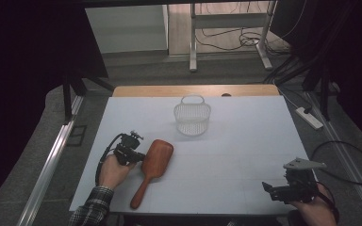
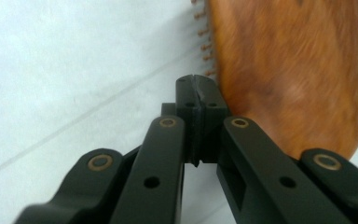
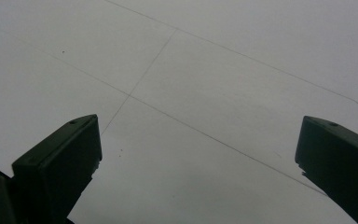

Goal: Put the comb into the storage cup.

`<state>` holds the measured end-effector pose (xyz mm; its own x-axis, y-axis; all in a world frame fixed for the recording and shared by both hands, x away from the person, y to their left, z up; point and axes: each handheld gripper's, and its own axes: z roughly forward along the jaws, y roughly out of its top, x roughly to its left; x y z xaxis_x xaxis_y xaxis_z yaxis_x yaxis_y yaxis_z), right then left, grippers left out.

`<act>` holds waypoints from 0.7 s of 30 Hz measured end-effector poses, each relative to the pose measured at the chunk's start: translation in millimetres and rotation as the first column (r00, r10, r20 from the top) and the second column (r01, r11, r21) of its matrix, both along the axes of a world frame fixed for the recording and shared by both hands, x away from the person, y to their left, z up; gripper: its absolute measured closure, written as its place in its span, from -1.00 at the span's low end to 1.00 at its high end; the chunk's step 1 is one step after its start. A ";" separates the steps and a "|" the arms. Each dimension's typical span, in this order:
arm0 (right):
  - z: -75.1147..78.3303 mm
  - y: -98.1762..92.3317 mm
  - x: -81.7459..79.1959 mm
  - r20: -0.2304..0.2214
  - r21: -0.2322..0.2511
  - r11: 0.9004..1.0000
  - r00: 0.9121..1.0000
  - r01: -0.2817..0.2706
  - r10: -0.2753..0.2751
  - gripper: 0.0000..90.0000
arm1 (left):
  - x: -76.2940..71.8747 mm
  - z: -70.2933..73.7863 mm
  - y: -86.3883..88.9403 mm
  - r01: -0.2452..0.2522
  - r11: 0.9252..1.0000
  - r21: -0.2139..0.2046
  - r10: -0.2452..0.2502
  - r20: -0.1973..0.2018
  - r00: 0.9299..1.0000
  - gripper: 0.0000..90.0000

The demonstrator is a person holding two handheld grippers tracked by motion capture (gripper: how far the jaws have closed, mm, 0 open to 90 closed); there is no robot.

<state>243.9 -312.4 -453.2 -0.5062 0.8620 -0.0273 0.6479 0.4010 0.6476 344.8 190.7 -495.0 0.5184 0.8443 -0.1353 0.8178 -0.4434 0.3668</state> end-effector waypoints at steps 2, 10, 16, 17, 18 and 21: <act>0.0 0.0 0.1 -0.001 0.000 1.000 1.000 0.000 0.000 -0.99 | 3.6 -0.4 -2.5 0.006 1.000 -0.001 -0.006 -0.001 1.000 0.98; -0.1 -0.4 -0.1 -0.002 0.003 1.000 1.000 0.001 -0.001 -0.99 | 10.5 -1.3 -7.5 0.020 1.000 0.008 -0.021 0.007 1.000 0.98; 0.1 -0.6 -0.4 -0.001 0.005 1.000 1.000 0.000 0.000 -0.99 | 4.8 2.3 0.2 0.021 1.000 -0.016 -0.020 0.042 0.999 0.97; 0.1 -0.6 -0.3 0.000 0.005 1.000 1.000 0.001 -0.001 -0.99 | 4.8 2.3 0.2 0.021 1.000 -0.016 -0.020 0.042 0.999 0.97; 0.1 -0.7 -0.3 -0.001 0.005 1.000 1.000 0.001 -0.001 -0.99 | 1.5 3.9 5.4 0.017 0.999 -0.043 -0.015 0.049 0.999 0.97; 0.1 -0.7 -0.3 0.000 0.006 1.000 1.000 0.001 -0.001 -0.99 | -2.7 5.3 12.1 0.006 0.996 -0.091 -0.002 0.053 0.999 0.97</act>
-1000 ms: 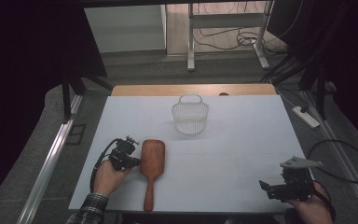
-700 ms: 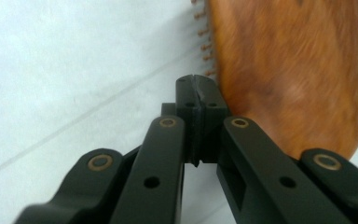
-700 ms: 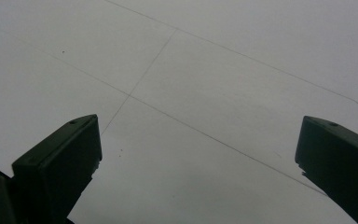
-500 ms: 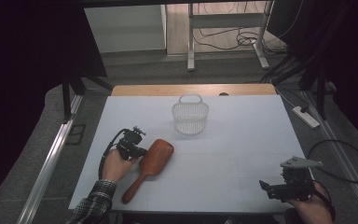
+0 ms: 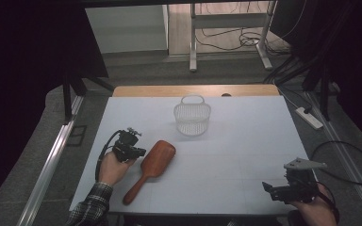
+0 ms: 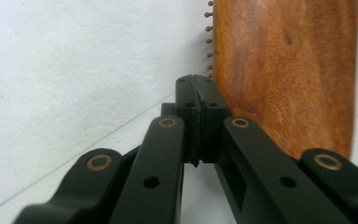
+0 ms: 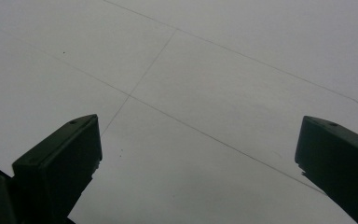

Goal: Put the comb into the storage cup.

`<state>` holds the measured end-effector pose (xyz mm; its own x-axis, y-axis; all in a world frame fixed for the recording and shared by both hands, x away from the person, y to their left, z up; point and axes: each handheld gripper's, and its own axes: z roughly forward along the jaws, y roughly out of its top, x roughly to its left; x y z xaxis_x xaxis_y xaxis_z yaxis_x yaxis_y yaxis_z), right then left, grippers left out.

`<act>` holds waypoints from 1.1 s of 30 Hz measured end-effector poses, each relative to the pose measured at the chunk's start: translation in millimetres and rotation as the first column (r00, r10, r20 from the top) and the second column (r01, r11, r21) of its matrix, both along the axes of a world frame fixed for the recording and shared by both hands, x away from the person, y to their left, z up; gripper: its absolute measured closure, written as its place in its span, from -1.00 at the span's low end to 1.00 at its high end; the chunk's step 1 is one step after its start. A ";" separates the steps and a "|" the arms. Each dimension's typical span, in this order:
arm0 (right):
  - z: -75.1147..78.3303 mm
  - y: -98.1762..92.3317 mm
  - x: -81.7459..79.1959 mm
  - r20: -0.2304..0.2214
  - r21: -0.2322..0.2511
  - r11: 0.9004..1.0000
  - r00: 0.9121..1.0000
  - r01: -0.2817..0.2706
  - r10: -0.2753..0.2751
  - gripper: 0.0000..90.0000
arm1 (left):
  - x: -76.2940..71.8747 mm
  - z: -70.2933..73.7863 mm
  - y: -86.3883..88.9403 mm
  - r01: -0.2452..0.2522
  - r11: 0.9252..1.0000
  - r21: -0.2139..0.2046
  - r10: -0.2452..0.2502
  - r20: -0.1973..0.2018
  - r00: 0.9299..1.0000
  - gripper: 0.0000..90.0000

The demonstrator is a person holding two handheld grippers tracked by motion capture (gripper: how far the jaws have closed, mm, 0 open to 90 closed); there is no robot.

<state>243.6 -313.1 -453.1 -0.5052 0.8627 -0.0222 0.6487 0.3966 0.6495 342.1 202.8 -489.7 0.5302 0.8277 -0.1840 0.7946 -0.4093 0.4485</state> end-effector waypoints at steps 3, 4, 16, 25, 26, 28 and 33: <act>0.3 0.2 -0.5 0.003 -0.001 1.000 1.000 -0.003 0.003 -0.99 | -4.8 2.8 4.4 -0.009 1.000 -0.027 0.009 0.011 1.000 0.90; 0.3 0.2 -0.5 0.003 -0.001 1.000 1.000 -0.003 0.003 -0.99 | -4.8 2.8 4.4 -0.009 1.000 -0.027 0.009 0.011 1.000 0.86; 0.3 0.2 -0.6 0.005 0.000 1.000 1.000 -0.004 0.004 -0.99 | -24.3 10.3 15.3 -0.045 0.996 -0.074 0.048 0.047 0.998 0.39; 0.4 0.2 -0.7 0.006 0.000 1.000 1.000 -0.005 0.005 -0.99 | -37.0 11.6 20.4 -0.062 0.994 -0.093 0.066 0.042 0.997 0.02; 0.4 0.2 -0.7 0.006 0.000 1.000 1.000 -0.004 0.004 -0.99 | -38.1 11.8 20.9 -0.062 0.994 -0.095 0.066 0.044 0.997 0.01; 0.4 0.2 -0.7 0.006 0.000 1.000 1.000 -0.004 0.004 -0.99 | -39.7 12.0 21.0 -0.064 0.993 -0.097 0.069 0.051 0.996 -0.09; 0.4 0.3 -0.7 0.006 0.000 1.000 1.000 -0.005 0.005 -0.99 | -48.8 14.2 21.7 -0.069 0.993 -0.096 0.076 0.068 0.995 -0.31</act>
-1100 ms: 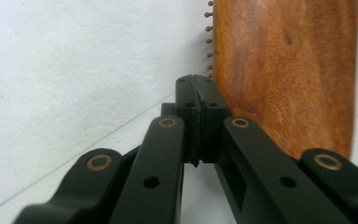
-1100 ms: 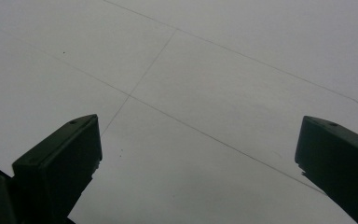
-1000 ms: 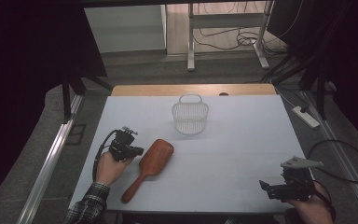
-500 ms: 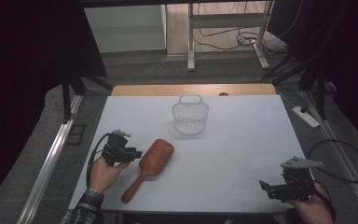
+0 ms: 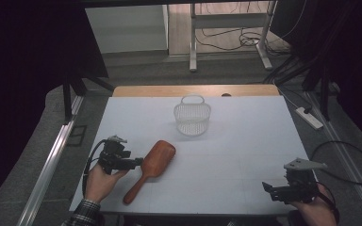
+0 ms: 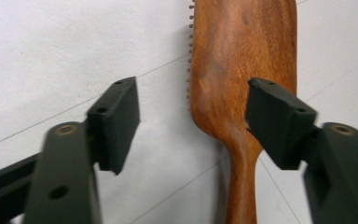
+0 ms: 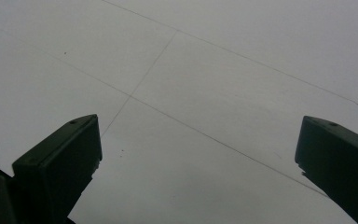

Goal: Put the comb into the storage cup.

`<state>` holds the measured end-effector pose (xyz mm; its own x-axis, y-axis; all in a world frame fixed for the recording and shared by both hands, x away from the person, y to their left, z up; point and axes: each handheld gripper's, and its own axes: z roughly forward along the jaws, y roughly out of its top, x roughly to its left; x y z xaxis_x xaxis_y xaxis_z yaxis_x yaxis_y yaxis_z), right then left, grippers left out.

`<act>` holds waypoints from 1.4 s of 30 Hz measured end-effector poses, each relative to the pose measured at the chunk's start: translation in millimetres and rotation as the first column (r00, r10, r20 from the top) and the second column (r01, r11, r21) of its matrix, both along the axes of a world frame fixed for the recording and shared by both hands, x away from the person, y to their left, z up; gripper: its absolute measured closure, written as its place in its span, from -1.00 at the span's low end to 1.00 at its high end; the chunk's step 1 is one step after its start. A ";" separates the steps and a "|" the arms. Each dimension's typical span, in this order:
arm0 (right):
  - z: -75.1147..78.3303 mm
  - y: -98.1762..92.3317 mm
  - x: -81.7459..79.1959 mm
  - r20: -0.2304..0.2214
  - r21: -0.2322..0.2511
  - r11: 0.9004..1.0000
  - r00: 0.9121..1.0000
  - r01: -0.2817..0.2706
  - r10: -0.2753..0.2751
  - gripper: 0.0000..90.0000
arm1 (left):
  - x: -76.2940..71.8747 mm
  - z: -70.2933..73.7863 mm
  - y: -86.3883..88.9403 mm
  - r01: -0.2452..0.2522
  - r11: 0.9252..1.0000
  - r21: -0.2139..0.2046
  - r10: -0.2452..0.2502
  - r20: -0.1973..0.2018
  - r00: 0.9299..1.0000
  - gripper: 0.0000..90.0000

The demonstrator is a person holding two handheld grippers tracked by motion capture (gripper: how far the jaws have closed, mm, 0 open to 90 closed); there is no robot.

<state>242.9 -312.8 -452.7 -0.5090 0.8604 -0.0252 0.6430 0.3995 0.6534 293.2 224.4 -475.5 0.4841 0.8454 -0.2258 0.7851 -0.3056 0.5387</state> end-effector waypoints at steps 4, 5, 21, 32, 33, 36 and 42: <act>0.0 0.1 0.0 0.000 -0.001 1.000 1.000 0.000 0.000 -0.99 | -8.3 2.1 0.0 -0.013 1.000 0.009 0.013 0.011 1.000 -0.47; 0.0 0.1 0.0 0.000 -0.001 1.000 1.000 -0.001 0.001 -0.99 | -10.7 2.5 0.3 -0.017 1.000 0.009 0.017 0.012 1.000 -0.52; 0.1 0.3 -0.2 -0.001 -0.003 1.000 1.000 -0.005 0.005 -0.99 | -35.9 1.9 -2.8 -0.038 0.999 0.031 0.038 0.026 0.999 -1.00; 0.0 0.3 0.0 -0.003 -0.003 1.000 1.000 -0.007 0.007 -0.99 | -39.8 -4.6 -13.6 0.022 0.998 0.058 -0.023 0.024 0.999 -1.00; 0.0 0.3 0.0 -0.003 -0.003 1.000 1.000 -0.007 0.007 -0.99 | -39.8 -4.6 -13.6 0.022 0.998 0.058 -0.023 0.024 0.999 -1.00; 0.0 0.3 0.0 -0.003 -0.003 1.000 1.000 -0.007 0.007 -0.99 | -39.2 -8.6 -17.1 0.049 0.998 0.049 -0.050 0.019 0.999 -1.00; 0.1 0.3 -0.1 -0.002 -0.002 1.000 1.000 -0.008 0.008 -0.99 | -39.8 -14.6 -24.0 0.072 0.996 0.057 -0.074 0.029 0.997 -1.00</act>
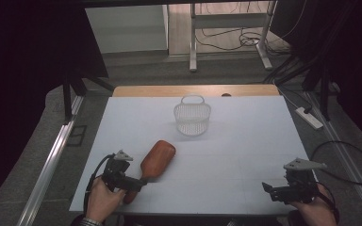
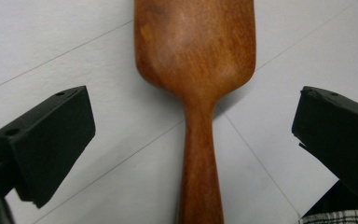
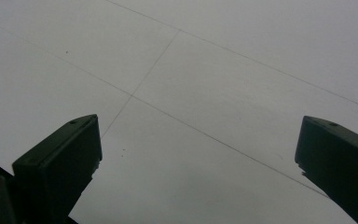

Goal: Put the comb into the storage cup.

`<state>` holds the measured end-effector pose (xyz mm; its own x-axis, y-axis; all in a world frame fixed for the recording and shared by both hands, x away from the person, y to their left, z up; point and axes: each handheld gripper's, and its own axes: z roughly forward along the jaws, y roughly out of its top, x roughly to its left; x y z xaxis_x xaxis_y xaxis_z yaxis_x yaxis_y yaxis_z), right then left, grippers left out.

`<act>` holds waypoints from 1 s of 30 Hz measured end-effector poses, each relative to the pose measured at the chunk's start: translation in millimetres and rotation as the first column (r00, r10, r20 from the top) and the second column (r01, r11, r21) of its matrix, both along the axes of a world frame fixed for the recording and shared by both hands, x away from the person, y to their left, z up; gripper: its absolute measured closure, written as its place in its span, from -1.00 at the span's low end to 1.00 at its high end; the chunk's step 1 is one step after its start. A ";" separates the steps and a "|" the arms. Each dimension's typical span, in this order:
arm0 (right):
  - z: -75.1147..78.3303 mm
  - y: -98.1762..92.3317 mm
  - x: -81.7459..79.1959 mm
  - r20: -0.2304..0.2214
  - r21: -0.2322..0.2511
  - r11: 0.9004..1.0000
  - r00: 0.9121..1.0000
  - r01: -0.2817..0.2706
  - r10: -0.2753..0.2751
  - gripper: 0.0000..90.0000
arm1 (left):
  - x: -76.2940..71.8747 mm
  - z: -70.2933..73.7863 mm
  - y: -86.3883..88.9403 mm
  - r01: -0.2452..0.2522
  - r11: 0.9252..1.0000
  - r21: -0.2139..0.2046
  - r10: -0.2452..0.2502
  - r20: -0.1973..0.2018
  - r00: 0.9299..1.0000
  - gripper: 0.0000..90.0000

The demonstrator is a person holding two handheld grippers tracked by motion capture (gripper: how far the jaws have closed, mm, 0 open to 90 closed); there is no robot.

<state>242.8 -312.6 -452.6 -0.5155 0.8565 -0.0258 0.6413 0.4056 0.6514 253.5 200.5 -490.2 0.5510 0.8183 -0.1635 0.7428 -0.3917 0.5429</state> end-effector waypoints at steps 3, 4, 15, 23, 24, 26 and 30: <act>0.0 0.0 0.0 0.000 0.000 1.000 1.000 -0.001 0.001 -0.99 | -0.2 -3.3 -3.2 -0.006 1.000 0.016 0.006 -0.015 1.000 -1.00; 0.0 0.0 -0.1 0.000 0.001 1.000 1.000 -0.002 0.002 -0.99 | -0.1 -4.3 -4.1 -0.008 1.000 0.024 0.008 -0.023 1.000 -1.00; 0.0 0.2 -0.3 0.002 0.000 1.000 1.000 -0.008 0.008 -0.99 | 4.4 -16.5 -12.6 -0.004 0.998 0.064 0.011 -0.109 0.994 -1.00; 0.0 0.5 -0.4 0.003 -0.003 1.000 1.000 -0.011 0.011 -0.99 | 4.5 -20.7 -21.1 -0.013 0.988 0.155 0.030 -0.109 0.994 -1.00; 0.0 0.5 -0.4 0.003 -0.003 1.000 1.000 -0.011 0.011 -0.99 | 4.5 -20.7 -21.1 -0.013 0.988 0.155 0.030 -0.109 0.994 -1.00; 0.0 0.6 -0.3 0.002 -0.004 1.000 1.000 -0.011 0.011 -0.99 | 5.5 -20.7 -19.8 -0.014 0.992 0.127 0.030 -0.128 0.991 -1.00; 0.0 0.7 -0.3 0.002 -0.004 1.000 1.000 -0.011 0.011 -0.99 | 4.9 -21.5 -22.5 0.009 0.991 0.132 0.009 -0.138 0.990 -0.93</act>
<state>242.5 -311.9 -452.7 -0.5252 0.8505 -0.0303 0.6355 0.4156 0.6507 258.4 178.0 -511.7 0.5308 0.8377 -0.1286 0.8069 -0.4531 0.3790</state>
